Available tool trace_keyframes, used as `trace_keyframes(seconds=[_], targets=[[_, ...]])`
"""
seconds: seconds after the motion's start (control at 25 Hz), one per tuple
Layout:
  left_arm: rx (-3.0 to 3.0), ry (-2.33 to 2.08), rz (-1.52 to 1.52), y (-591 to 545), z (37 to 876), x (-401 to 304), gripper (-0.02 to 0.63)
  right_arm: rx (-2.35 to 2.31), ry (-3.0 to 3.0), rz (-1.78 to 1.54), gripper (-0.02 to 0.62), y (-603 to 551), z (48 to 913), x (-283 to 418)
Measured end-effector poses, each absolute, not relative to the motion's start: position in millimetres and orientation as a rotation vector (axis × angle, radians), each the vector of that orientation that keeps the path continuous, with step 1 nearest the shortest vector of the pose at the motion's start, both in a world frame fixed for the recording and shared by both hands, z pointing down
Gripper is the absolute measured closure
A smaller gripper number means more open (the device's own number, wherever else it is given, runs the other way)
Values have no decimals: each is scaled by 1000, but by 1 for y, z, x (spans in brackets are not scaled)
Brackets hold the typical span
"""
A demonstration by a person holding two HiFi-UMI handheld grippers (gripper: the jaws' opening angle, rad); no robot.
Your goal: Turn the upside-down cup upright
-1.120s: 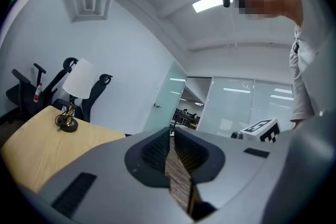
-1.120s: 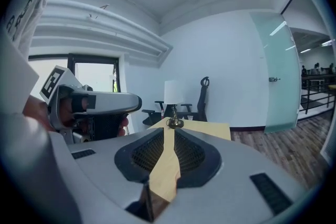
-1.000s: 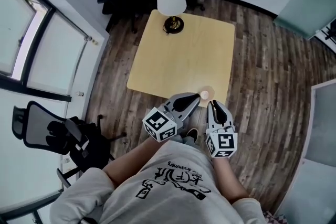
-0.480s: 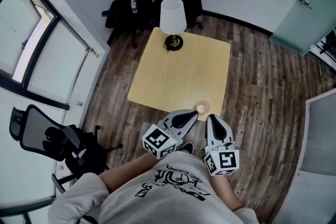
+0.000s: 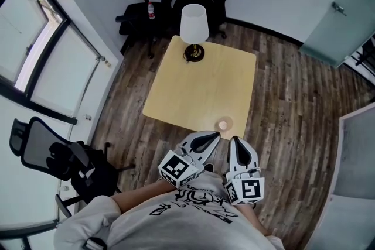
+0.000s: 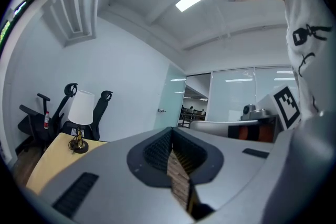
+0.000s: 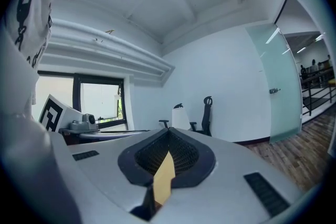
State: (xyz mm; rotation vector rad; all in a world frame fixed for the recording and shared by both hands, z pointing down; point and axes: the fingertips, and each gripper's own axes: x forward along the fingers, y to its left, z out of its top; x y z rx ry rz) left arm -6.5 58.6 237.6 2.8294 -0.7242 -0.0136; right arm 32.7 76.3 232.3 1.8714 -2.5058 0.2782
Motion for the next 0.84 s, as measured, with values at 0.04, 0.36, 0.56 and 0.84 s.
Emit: trace_keyframes(seconds=[0.04, 0.36, 0.56, 0.84], targets=[[2830, -722, -14, 59, 239, -6, 595, 1869, -2503, 273, 572, 78, 232, 31], [2846, -700, 0, 62, 242, 3, 595, 1869, -2496, 305, 572, 78, 238, 38], [2837, -708, 15, 59, 244, 2, 595, 1857, -2497, 316, 571, 78, 241, 37], [2835, -700, 18, 57, 245, 8, 595, 1860, -2499, 316, 572, 74, 242, 45]])
